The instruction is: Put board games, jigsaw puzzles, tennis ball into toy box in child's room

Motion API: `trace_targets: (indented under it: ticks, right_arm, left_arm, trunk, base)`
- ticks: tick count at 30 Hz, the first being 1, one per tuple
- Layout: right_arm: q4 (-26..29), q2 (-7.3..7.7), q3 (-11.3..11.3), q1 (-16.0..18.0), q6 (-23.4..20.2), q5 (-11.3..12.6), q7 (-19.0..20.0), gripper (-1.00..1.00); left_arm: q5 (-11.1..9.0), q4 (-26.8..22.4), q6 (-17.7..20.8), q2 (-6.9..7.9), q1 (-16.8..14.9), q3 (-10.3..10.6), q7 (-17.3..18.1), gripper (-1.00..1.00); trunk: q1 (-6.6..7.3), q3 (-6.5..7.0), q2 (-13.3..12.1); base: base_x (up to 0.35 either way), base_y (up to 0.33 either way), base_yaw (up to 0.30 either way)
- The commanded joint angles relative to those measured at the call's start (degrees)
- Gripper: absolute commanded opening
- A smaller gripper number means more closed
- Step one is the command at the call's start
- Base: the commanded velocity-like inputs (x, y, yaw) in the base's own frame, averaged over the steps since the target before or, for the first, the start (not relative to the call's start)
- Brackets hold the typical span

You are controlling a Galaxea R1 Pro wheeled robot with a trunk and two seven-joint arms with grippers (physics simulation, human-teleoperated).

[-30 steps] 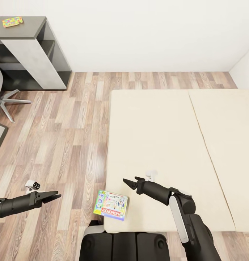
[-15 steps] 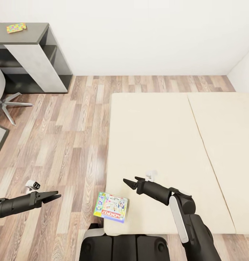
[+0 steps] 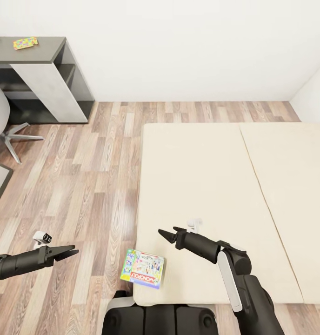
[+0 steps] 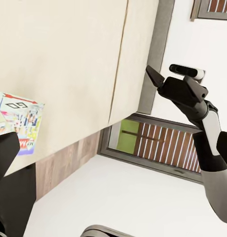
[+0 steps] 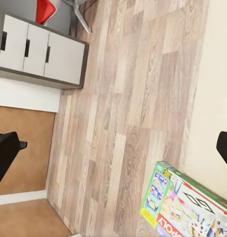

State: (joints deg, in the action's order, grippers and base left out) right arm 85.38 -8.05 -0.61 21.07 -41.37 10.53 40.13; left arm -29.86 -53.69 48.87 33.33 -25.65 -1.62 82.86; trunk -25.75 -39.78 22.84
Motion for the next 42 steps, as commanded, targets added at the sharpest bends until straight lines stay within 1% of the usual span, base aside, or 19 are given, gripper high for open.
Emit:
trace_targets:
  ticks: [1, 42]
  right_arm:
    - [0.0, -0.03, -0.1, 0.0, -0.3, 0.2, 0.0, 1.00]
    - [-0.1, -0.03, -0.1, 0.0, -0.2, -0.5, -0.4, 1.00]
  left_arm:
    - [-0.1, 0.0, 0.6, 0.02, 0.0, 0.0, 0.1, 1.00]
    - [-0.2, 0.1, 0.6, 0.05, 0.0, 0.1, 0.0, 1.00]
  trunk:
    - [-0.04, 0.03, 0.1]
    - [-0.04, 3.84, 0.1]
  base:
    - [0.000, 0.000, 0.000]
    - [0.000, 0.000, 0.000]
